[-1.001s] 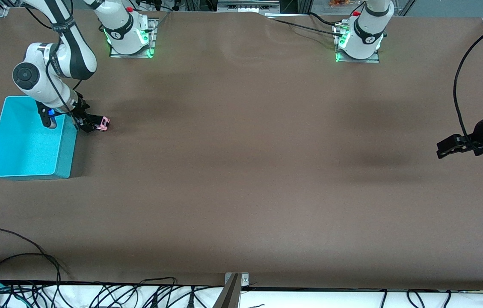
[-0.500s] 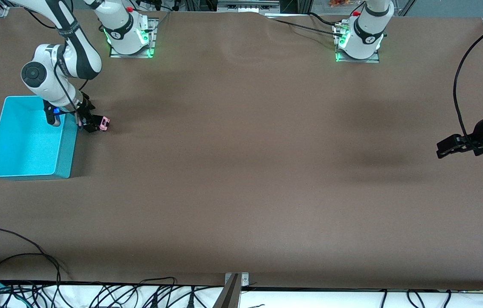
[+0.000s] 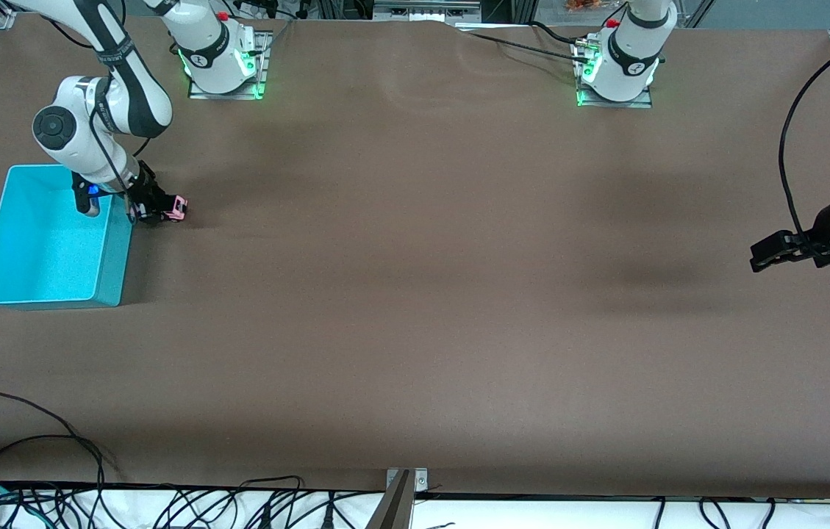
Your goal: Wind and store pink jeep toy
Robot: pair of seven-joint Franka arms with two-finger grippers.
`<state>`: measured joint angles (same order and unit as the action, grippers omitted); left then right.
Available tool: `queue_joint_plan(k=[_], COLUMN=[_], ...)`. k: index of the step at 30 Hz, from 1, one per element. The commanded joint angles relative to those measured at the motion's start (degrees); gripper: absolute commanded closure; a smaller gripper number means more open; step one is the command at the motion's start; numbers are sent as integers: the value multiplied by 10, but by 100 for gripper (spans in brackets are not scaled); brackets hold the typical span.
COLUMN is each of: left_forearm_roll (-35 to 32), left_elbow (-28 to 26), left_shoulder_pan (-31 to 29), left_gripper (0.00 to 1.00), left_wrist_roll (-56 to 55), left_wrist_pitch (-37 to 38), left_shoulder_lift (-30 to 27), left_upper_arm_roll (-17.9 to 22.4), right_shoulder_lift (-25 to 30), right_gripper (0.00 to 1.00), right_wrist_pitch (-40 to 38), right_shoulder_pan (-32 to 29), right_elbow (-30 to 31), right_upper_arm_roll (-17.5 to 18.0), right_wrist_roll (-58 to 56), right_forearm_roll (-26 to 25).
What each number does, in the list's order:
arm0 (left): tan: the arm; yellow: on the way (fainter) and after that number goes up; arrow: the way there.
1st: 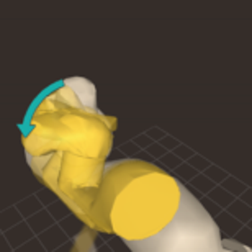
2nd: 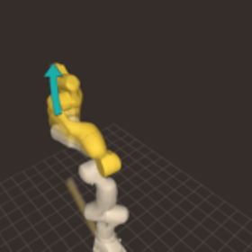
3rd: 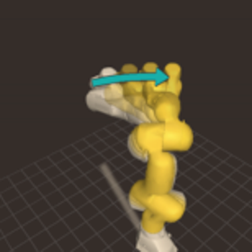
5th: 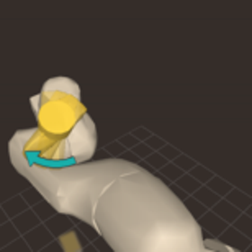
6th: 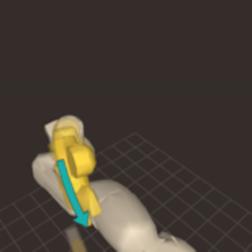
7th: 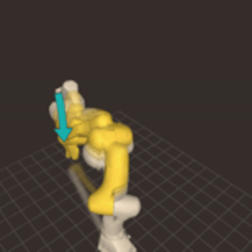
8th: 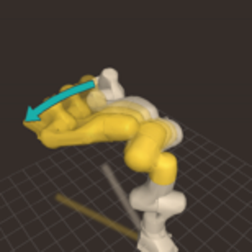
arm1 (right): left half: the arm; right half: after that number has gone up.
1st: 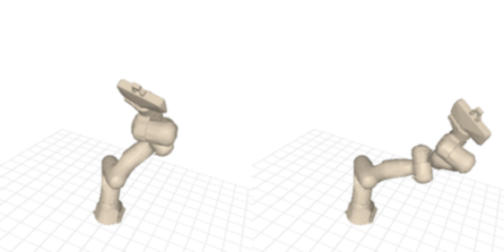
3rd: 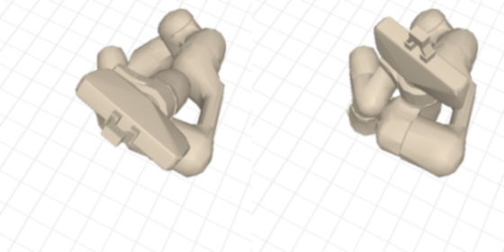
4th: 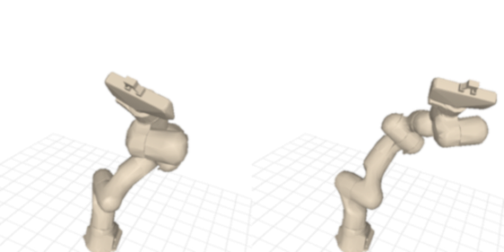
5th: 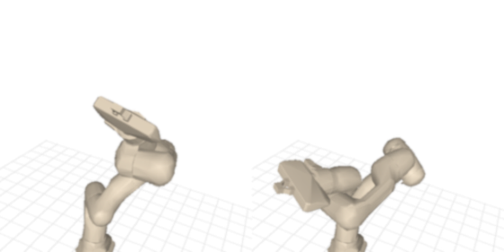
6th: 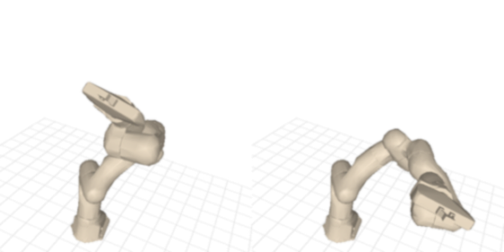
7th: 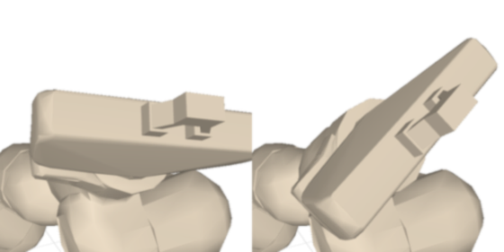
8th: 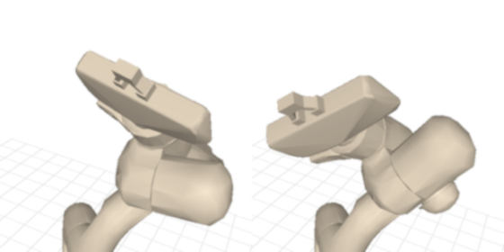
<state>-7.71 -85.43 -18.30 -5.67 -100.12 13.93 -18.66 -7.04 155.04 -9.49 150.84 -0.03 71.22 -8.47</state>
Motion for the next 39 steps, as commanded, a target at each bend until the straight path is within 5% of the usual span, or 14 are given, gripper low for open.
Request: queue_joint_plan(k=[1, 5, 15, 28, 39], left_forearm_roll=[14, 14, 14, 14, 14], left_elbow=[-12, -12, -12, -12, -12], left_shoulder_pan=[-2, -2, -2, -2, -2], left_gripper=[0, 0, 0, 0, 0], left_wrist_roll=[12, 12, 13, 12, 13], left_wrist_pitch=[4, 4, 4, 4, 4], left_shoulder_lift=[-14, -14, -14, -14, -14], left_upper_arm_roll=[0, 0, 0, 1, 0], right_shoulder_lift=[2, 3, 33, 48, 63], right_gripper=[81, 100, 100, 100, 100], right_wrist_pitch=[10, 15, 10, 0, -145], right_shoulder_pan=[-6, -6, -6, -5, -4], right_elbow=[7, 6, -5, -32, -141], right_upper_arm_roll=[2, 3, 12, 66, 84], right_wrist_roll=[13, 13, 1, 5, -65], right_forearm_roll=[-11, -12, -11, -3, -2])
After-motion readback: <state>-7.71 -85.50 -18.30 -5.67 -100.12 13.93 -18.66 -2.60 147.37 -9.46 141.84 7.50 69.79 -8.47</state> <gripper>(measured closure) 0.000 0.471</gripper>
